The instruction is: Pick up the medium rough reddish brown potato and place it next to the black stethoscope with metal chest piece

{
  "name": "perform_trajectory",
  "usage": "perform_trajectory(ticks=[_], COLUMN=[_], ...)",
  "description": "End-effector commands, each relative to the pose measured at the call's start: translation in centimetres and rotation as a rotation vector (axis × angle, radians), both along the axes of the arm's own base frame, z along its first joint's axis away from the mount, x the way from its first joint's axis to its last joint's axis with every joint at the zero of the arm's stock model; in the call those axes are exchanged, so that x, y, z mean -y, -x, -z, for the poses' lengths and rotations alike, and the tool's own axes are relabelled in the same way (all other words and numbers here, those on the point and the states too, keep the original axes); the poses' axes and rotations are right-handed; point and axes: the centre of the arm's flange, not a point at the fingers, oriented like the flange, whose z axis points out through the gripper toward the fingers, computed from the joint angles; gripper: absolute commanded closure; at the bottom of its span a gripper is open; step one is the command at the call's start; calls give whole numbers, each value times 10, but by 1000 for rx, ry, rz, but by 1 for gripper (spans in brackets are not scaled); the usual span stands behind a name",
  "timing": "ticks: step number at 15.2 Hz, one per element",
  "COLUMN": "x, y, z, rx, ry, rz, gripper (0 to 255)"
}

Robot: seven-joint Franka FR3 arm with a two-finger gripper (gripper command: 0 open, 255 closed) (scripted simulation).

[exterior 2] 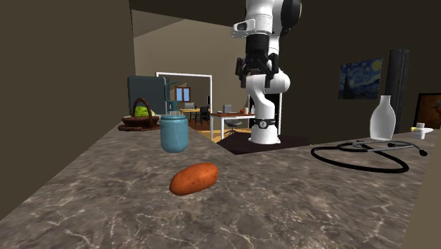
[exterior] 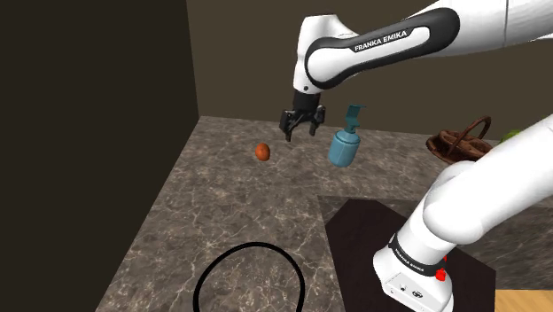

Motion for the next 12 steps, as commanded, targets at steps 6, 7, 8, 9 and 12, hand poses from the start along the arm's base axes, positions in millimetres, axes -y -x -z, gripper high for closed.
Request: perform_trajectory(ticks=[6,7,8,9,12], x=[4,6,8,10,18], y=[-69,-78,-88,-97,-126], z=[62,70,79,87,111], rx=[29,33,36,40,52], ry=[27,31,35,39,50], rz=[135,154,173,192,249], gripper=[0,0,0,0,0])
